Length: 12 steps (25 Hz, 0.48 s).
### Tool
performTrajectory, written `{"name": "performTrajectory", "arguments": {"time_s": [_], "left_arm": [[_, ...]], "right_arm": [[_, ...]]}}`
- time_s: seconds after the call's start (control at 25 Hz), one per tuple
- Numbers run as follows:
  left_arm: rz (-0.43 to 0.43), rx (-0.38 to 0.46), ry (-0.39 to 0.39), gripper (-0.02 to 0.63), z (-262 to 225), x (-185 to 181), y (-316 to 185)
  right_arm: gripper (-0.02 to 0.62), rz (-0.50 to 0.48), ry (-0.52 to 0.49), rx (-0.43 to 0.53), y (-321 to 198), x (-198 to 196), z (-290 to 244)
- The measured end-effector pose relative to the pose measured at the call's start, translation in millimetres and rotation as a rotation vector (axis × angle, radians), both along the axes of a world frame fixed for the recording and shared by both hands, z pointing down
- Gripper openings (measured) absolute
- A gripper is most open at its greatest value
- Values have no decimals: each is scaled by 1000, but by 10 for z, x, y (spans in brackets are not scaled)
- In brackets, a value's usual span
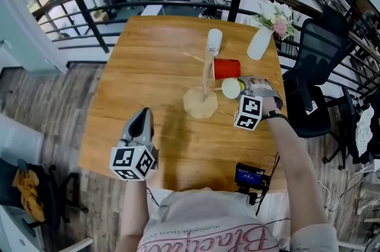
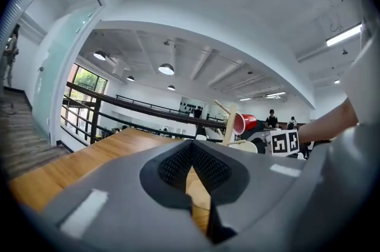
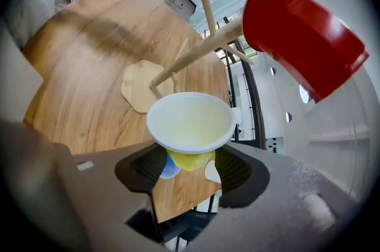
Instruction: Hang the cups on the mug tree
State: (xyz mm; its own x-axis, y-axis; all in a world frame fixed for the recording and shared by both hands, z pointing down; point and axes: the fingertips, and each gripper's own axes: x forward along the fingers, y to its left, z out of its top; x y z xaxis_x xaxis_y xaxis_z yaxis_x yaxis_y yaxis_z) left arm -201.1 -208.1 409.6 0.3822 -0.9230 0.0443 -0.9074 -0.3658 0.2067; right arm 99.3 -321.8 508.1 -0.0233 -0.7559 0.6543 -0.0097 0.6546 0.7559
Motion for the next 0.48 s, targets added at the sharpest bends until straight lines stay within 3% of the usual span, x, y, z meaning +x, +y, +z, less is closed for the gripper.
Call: {"name": "performTrajectory", "arguments": {"time_s": [0.2,0.48], "left_arm": [[3,-3,13,11,24,23,-18],[11,-2,0,9,10,55,21]], "right_arm": [[250,17,123,-12,-55,219,112],[250,73,103,-82,-116,99,314]]}}
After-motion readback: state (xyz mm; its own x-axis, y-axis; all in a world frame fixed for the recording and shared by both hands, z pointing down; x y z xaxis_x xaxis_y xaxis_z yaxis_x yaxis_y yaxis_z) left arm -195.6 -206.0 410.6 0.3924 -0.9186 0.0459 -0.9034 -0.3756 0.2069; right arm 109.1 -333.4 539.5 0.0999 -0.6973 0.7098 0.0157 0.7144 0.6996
